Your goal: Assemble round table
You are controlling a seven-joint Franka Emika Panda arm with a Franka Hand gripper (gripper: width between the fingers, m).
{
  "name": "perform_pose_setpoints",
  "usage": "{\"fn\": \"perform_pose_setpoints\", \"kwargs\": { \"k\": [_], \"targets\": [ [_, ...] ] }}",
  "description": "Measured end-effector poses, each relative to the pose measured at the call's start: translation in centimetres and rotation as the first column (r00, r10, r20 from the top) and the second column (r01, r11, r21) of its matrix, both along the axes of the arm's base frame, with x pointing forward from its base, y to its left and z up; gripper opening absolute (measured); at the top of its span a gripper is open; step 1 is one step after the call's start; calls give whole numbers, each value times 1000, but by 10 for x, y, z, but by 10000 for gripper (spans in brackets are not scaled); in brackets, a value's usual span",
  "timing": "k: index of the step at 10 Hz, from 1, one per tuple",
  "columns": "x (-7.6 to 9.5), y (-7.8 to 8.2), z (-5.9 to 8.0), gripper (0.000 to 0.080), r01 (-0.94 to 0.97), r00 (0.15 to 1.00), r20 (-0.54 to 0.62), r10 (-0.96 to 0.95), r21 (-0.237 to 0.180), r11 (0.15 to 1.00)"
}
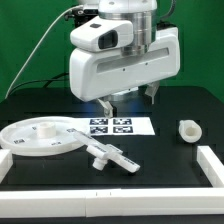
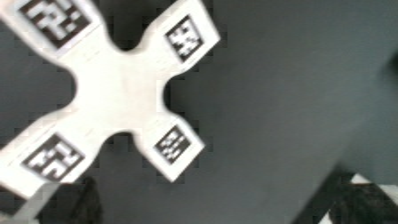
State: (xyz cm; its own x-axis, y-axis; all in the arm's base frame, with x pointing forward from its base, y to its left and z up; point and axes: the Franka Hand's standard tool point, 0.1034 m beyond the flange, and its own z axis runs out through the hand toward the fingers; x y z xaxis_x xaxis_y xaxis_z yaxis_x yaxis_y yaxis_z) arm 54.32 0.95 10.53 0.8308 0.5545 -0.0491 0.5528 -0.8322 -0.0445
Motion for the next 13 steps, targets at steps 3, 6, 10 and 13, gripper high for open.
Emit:
{"fn": "perform_pose_setpoints", "kwargs": {
  "k": [3,6,10,13],
  "targets": [
    [-1,0,-1,649,1,1000,-4,-1,0,1000],
    [7,-9,-9,649,204,976,69,-205,15,979],
    [7,-54,-30,649,181,952,243,-187,45,982],
    [7,-50,-30,649,227,943,239,-233,55,972]
  ]
}}
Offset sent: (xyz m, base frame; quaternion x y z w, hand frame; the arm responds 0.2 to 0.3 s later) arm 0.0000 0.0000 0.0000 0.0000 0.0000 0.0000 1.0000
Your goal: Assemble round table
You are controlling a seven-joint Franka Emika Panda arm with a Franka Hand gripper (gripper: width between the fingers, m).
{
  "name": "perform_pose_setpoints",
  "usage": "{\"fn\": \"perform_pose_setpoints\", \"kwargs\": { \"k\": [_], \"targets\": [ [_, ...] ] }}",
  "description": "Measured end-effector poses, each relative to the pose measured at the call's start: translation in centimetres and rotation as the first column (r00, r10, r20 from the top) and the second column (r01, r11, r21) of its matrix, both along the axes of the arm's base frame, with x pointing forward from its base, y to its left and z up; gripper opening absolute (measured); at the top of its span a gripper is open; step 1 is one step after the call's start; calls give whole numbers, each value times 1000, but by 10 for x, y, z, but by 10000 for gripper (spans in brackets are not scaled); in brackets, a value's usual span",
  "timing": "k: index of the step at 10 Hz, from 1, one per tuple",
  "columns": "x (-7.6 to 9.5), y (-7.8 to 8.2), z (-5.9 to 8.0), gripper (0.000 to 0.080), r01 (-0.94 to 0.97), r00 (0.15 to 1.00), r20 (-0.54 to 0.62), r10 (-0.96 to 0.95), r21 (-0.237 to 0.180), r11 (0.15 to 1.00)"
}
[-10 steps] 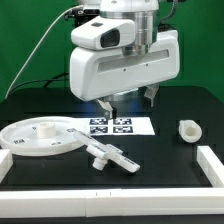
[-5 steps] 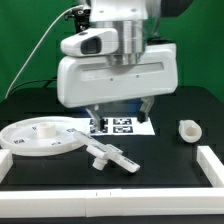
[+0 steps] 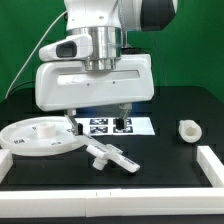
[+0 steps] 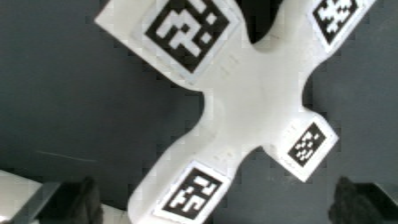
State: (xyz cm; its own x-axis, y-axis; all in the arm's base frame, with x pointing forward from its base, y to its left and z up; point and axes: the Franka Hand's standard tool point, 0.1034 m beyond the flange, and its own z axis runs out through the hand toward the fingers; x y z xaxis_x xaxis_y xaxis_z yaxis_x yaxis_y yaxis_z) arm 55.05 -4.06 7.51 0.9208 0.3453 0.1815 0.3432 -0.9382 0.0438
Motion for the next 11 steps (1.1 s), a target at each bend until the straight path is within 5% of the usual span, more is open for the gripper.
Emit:
{"fn": "perform_pose_setpoints", "kwargs": {
  "k": [2,4,7,9,11],
  "targets": [
    [0,30,-1,649,202,979,-16,-202,12,979],
    [-6,26,-14,649,206,977,60,-205,-3,979],
    [-12,75,-20,649,318,947,44,-317,-15,948],
    [-23,75,-26,649,380,924,8,-382,-103,919],
    [-19,64,-15,649,332,943,30,-331,-141,933]
  ]
}}
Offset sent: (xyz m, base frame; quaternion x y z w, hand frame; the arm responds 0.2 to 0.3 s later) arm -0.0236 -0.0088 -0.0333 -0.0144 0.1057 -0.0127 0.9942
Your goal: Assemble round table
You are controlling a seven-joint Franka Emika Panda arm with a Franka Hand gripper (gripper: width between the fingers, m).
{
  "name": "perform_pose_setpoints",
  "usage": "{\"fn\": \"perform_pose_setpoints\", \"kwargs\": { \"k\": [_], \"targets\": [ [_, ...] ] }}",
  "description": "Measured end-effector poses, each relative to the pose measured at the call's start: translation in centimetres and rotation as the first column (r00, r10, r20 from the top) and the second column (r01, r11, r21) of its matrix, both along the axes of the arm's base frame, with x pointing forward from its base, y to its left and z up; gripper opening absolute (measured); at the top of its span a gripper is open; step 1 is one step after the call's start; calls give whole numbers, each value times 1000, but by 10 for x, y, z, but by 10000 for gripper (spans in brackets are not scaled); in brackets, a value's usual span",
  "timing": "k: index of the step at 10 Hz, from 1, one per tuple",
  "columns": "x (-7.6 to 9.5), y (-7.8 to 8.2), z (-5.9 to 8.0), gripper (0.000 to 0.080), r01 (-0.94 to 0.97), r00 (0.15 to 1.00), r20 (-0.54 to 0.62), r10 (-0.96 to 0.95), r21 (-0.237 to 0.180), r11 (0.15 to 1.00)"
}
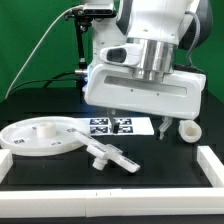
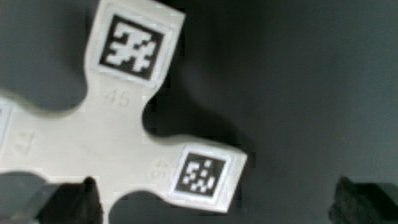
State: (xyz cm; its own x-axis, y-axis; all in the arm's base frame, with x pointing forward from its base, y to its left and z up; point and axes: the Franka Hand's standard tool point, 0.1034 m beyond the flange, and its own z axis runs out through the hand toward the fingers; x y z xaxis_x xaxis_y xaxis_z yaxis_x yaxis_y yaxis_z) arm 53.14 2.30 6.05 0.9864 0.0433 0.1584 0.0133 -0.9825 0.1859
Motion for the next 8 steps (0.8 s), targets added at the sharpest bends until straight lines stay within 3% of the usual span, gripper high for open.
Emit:
{"fn": "perform_pose_setpoints", "kwargs": {
  "k": [1,5,8],
  "targets": [
    [1,-8,3,649,-59,998,33,59,-8,998],
    [-3,-12,-1,649,-53,999,11,53,-14,998],
    [0,-42,-3,649,-116,991,-69,111,-70,991]
  ]
}}
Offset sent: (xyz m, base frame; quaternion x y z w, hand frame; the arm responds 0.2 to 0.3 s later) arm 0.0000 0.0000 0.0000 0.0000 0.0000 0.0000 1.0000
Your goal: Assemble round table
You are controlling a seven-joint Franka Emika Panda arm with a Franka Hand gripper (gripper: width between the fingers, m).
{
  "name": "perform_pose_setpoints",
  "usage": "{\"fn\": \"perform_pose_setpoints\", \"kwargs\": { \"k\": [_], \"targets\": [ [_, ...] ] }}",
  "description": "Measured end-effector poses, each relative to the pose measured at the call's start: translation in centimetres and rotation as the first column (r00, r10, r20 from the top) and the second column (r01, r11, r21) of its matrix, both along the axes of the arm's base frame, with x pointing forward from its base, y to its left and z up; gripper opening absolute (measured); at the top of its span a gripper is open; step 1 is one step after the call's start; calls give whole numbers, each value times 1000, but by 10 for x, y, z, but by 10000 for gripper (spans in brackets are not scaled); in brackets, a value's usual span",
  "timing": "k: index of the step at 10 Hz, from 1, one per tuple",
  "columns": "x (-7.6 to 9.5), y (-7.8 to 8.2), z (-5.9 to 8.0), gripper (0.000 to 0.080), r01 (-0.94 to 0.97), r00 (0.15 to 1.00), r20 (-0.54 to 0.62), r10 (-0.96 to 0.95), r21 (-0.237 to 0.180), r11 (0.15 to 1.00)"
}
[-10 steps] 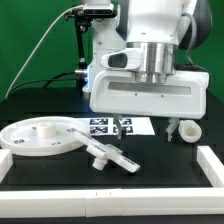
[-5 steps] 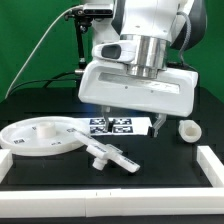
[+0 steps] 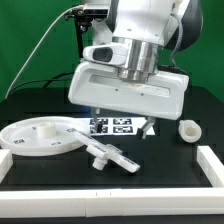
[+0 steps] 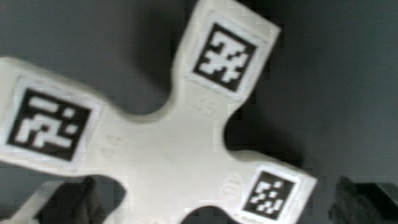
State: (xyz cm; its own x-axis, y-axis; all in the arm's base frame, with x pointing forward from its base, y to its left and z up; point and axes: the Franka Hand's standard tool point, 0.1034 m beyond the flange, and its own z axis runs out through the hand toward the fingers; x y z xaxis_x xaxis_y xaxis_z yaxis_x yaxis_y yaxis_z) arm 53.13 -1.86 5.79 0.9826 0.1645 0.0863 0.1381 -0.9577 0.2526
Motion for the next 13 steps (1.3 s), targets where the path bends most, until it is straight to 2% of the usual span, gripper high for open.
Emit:
{"fn": "perform_pose_setpoints", "kwargs": {
  "k": [1,5,7,9,10,13],
  "targets": [
    [1,-6,0,649,-6,1000,4,6,-6,1000],
    [1,-3,-2,649,-20,1000,0,20,-12,1000],
    [5,5,-18,649,-114,993,-38,112,-66,991],
    [7,4,-27,649,-147,989,-48,143,-86,985],
    [5,-4,-29,649,-133,991,-41,130,-81,988],
    [5,-4,-29,649,-131,991,-42,128,-81,988]
  ]
}}
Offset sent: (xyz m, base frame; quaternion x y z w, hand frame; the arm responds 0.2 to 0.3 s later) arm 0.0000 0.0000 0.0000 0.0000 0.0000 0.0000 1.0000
